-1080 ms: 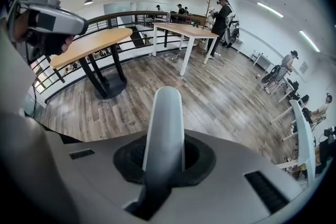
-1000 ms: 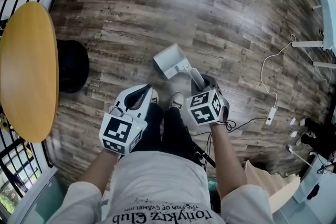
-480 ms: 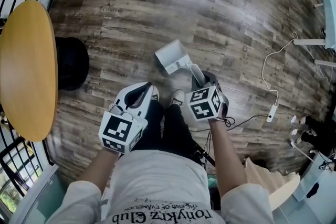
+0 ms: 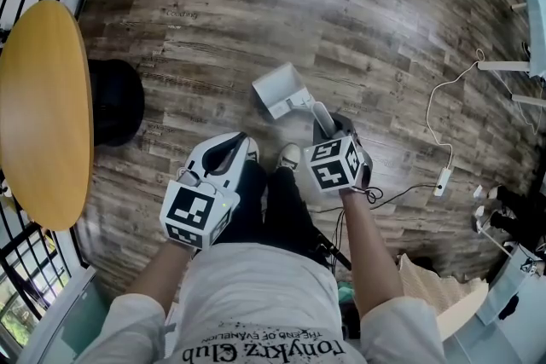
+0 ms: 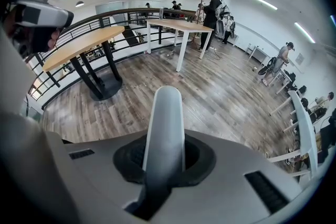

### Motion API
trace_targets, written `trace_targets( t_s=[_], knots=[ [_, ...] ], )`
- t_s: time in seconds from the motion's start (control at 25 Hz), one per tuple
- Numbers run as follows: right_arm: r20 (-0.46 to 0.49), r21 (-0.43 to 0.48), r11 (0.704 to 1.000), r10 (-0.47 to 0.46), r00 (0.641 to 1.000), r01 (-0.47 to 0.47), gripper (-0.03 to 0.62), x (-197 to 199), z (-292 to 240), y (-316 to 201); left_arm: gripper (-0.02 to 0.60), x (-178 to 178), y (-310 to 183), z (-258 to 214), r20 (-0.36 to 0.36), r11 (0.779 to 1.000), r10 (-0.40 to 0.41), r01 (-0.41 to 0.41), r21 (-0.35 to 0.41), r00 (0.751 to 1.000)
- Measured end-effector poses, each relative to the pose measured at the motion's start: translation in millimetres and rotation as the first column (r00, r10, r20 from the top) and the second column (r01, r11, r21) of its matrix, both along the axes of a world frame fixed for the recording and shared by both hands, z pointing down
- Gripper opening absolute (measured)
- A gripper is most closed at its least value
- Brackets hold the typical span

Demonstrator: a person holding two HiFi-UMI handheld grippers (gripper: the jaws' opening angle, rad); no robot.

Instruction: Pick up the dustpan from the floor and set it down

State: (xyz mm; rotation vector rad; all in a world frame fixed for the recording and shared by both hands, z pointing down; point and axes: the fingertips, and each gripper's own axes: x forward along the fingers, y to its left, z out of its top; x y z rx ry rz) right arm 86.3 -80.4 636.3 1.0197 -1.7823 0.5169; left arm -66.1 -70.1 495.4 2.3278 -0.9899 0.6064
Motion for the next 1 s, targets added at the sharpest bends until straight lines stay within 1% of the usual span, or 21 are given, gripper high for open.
trace_targets(
  t_s=[0.24,0.44,0.56,0.88,1.0],
  knots=[
    [-0.028,-0.009,1.000,0.001,1.000,-0.001,0.057,9,2,1,0.023,3,2,-2,-0.001,1.000,0.003,-0.003,0.001,1.000],
    [-0.025,-0.027,0.999,-0.020,0.999,0.019,0.065,7,3,2,0.023,3,3,-4,-0.002,1.000,0.002,-0.002,0.002,1.000],
    [-0.010,-0.058,0.998,-0.033,0.999,0.033,0.112,3,5,2,0.023,1,3,-4,-0.004,1.000,-0.001,0.001,-0.001,1.000],
    [0.020,-0.089,0.996,-0.021,1.000,0.022,0.167,1,3,9,0.023,-3,12,-6,-0.009,1.000,-0.005,0.005,0.003,1.000],
    [0.030,-0.092,0.996,-0.009,1.000,0.011,0.208,2,2,11,0.023,-4,13,-8,-0.011,1.000,-0.006,0.007,0.010,1.000]
  ],
)
